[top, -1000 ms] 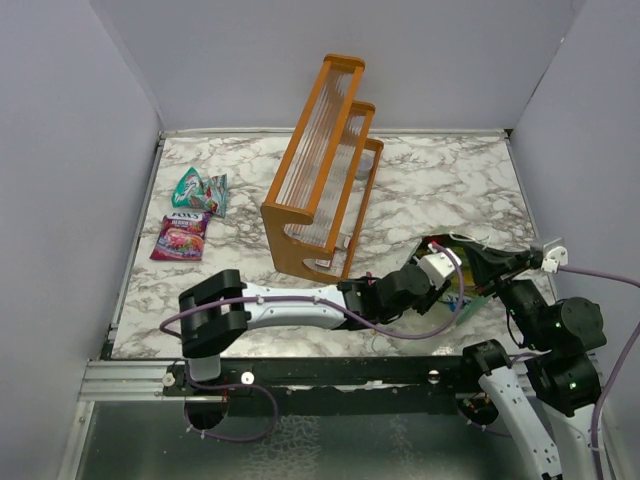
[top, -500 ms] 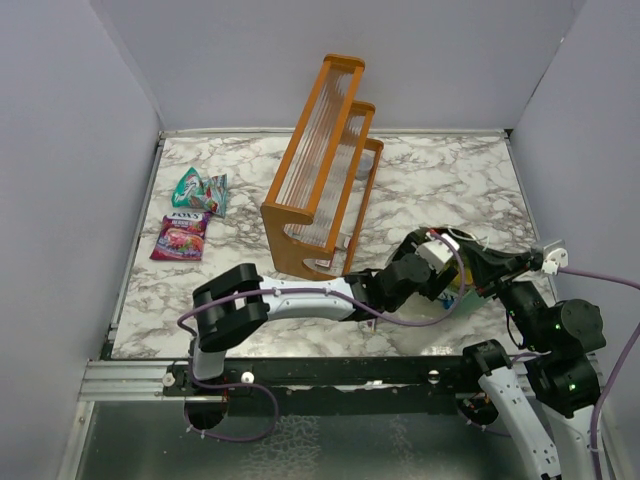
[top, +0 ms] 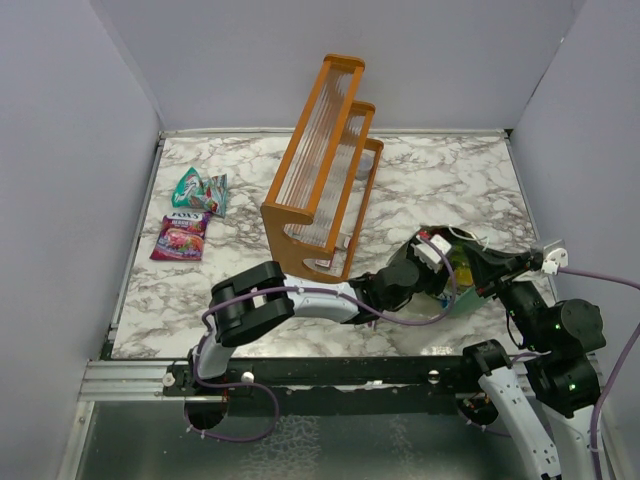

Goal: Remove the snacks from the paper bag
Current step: Take out the snack from the paper bag.

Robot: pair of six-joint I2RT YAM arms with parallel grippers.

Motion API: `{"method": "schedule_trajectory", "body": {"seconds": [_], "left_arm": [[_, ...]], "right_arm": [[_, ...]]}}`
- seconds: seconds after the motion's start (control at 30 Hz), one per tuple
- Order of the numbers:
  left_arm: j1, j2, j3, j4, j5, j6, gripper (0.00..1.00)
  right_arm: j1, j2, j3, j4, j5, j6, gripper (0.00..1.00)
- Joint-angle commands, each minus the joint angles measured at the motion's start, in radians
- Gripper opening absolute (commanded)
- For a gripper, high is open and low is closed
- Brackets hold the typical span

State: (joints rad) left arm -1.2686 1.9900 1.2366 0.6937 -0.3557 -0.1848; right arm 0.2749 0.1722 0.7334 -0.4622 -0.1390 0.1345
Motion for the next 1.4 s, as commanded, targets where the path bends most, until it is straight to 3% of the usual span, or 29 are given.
{"method": "schedule_trajectory", "body": {"seconds": [0.0,0.23,0.4,0.73,1.07,1.37], "left_arm": [[0.003,-0.020,-0.055,0.192,0.096,-0.022,0.50],[0.003,-0.098,-0.083,0.175,0.163,-0.040,0.15],[0.003,-0.130,-0.091,0.153,0.212,-0.063,0.00],[0.003,-0.282,-0.133,-0.002,0.221,-0.084,0.00],[0.003,-0.583,-0.174,-0.245,0.141,-0.120,0.00],[0.003,-0.750,-0.042,-0.582,0.073,-0.054,0.00]], "right_arm": [[0.003,0.000,-0.006,0.003,0.023,0.002,0.02],[0.003,-0.003,-0.007,0.003,0.028,0.001,0.02],[0.003,-0.003,-0.006,0.002,0.031,0.002,0.02],[0.003,-0.013,-0.006,0.001,0.051,0.004,0.02],[0.003,-0.012,-0.009,0.003,0.073,0.006,0.02],[0.003,-0.013,-0.009,0.002,0.096,0.012,0.02]]}}
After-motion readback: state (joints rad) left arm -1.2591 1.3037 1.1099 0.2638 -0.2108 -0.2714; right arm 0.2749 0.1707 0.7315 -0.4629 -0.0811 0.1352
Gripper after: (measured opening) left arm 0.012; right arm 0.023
